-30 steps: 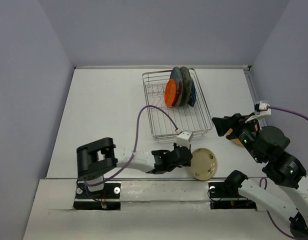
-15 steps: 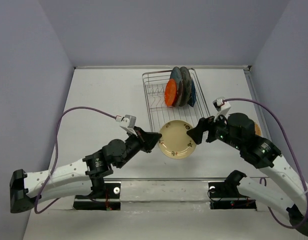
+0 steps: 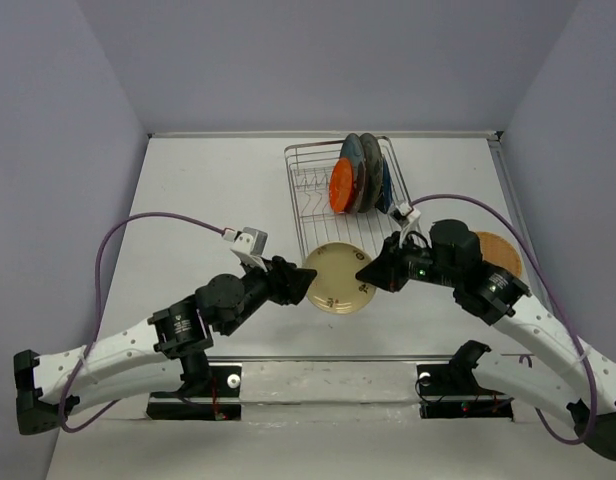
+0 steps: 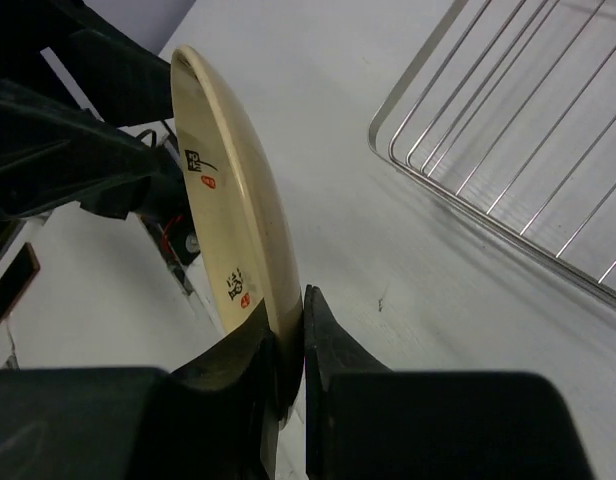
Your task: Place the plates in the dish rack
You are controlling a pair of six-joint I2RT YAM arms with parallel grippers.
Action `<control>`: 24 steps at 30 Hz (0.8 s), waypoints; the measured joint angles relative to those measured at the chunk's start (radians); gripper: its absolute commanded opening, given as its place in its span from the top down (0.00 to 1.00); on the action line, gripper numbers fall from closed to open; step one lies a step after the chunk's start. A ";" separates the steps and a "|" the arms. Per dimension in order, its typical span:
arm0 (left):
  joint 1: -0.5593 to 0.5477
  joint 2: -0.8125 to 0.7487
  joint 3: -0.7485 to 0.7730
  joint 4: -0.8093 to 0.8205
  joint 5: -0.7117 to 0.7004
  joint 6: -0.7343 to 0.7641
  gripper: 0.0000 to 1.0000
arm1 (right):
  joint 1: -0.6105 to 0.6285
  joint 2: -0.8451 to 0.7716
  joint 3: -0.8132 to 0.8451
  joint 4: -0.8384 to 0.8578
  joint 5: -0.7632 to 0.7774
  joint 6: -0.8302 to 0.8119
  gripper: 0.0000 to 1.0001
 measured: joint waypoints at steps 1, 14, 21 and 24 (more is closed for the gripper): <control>-0.001 0.002 0.031 -0.045 -0.012 0.010 0.10 | 0.000 0.004 0.002 0.009 0.008 0.003 0.93; -0.001 -0.029 0.332 -0.467 -0.362 0.122 0.01 | 0.006 0.500 0.487 -0.014 0.617 0.013 0.93; -0.002 -0.028 0.322 -0.535 -0.425 0.174 0.01 | 0.027 0.807 0.753 -0.063 0.977 -0.029 0.93; -0.002 -0.054 0.286 -0.534 -0.424 0.182 0.01 | 0.027 0.927 0.855 -0.084 1.100 -0.062 0.93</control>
